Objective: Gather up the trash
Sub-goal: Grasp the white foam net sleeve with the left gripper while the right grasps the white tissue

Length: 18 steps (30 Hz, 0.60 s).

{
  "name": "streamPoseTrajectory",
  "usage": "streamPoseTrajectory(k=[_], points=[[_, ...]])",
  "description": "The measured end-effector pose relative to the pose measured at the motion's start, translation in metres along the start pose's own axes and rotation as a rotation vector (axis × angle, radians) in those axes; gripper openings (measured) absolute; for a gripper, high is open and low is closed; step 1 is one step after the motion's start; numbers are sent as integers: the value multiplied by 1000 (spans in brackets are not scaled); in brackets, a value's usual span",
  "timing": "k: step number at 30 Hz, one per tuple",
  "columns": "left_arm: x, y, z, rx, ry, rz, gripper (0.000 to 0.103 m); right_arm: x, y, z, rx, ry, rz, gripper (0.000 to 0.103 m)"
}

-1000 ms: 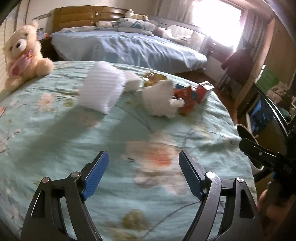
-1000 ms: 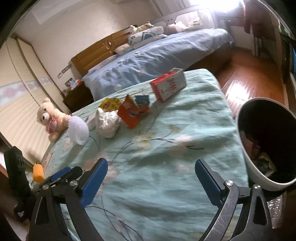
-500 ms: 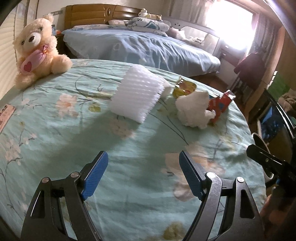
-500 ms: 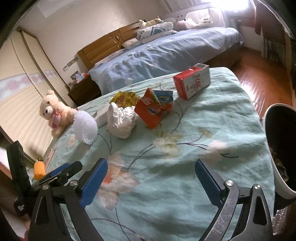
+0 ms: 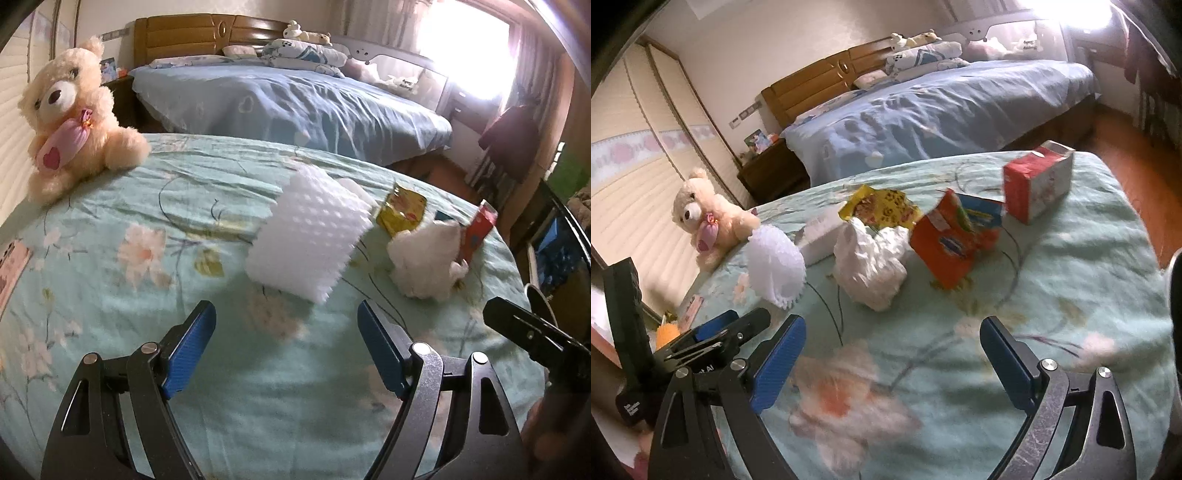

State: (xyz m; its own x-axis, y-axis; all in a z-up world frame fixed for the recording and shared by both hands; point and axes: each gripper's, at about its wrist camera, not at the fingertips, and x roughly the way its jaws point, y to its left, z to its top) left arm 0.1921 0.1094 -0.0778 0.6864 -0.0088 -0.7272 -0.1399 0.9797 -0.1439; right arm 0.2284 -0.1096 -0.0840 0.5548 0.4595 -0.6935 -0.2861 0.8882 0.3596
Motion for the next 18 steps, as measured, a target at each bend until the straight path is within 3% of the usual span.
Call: streamPoseTrajectory(k=[5, 8, 10, 12, 13, 14, 15, 18], points=[[11, 2, 8, 1, 1, 4, 81, 18, 4, 8, -5, 12, 4, 93], [16, 0, 11, 18, -3, 1, 80, 28, 4, 12, -3, 24, 5, 83], [18, -2, 11, 27, -3, -3, 70, 33, 3, 14, -5, 29, -1, 71], [22, -4, 12, 35, 13, -14, 49, 36, 3, 14, -4, 31, 0, 46], [24, -4, 11, 37, 20, -17, 46, 36, 3, 14, -3, 33, 9, 40], [25, -5, 11, 37, 20, -22, 37, 36, 4, 13, -6, 33, 18, 32], [24, -5, 10, 39, 20, -27, 18, 34, 5, 13, -12, 27, 17, 31], [20, -4, 6, 38, 16, -37, 13, 25, 5, 8, -14, 10, 26, 29]])
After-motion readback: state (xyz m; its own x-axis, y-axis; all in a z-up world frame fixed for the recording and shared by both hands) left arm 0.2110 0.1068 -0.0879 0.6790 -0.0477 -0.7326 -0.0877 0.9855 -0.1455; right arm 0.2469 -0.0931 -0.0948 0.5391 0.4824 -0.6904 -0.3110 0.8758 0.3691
